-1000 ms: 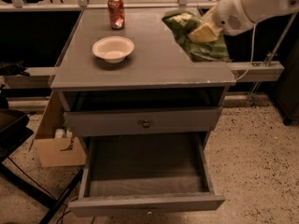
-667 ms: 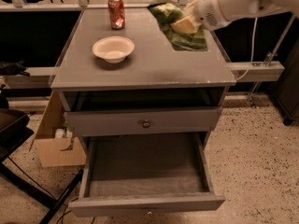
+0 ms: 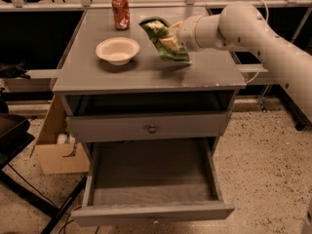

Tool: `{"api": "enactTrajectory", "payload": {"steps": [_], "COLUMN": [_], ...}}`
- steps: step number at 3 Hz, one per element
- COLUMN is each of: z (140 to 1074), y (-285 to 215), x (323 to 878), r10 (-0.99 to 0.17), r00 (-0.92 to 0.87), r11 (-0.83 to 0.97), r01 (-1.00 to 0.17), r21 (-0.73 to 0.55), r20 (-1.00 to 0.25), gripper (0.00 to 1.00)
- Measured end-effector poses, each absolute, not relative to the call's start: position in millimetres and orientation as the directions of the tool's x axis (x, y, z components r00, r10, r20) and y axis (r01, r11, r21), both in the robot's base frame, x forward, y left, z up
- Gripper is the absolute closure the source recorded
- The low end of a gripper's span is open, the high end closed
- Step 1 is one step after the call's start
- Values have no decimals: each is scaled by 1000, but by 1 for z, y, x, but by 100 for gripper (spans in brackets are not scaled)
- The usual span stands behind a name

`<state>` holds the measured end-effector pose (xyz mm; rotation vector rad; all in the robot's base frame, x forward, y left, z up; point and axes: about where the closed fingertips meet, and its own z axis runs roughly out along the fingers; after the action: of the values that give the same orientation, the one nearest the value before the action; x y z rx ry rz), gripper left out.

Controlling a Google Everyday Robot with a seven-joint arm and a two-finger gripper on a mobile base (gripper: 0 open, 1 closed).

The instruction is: Pick green jalapeno chip bag from middle drawer and place on counter

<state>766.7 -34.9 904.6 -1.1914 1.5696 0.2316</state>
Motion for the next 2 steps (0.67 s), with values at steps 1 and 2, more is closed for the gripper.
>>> {"api": "enactTrajectory", "payload": {"steps": [1,2], "z": [907,907], "y": [-35,-35], "x": [767,767], "r10": [-557,-557], "r00": [105,105], "r11": [479,479], "r01": [-769,-769], "r21": [-422,-422], "r20": [-824,-824], "gripper": [73,42]}}
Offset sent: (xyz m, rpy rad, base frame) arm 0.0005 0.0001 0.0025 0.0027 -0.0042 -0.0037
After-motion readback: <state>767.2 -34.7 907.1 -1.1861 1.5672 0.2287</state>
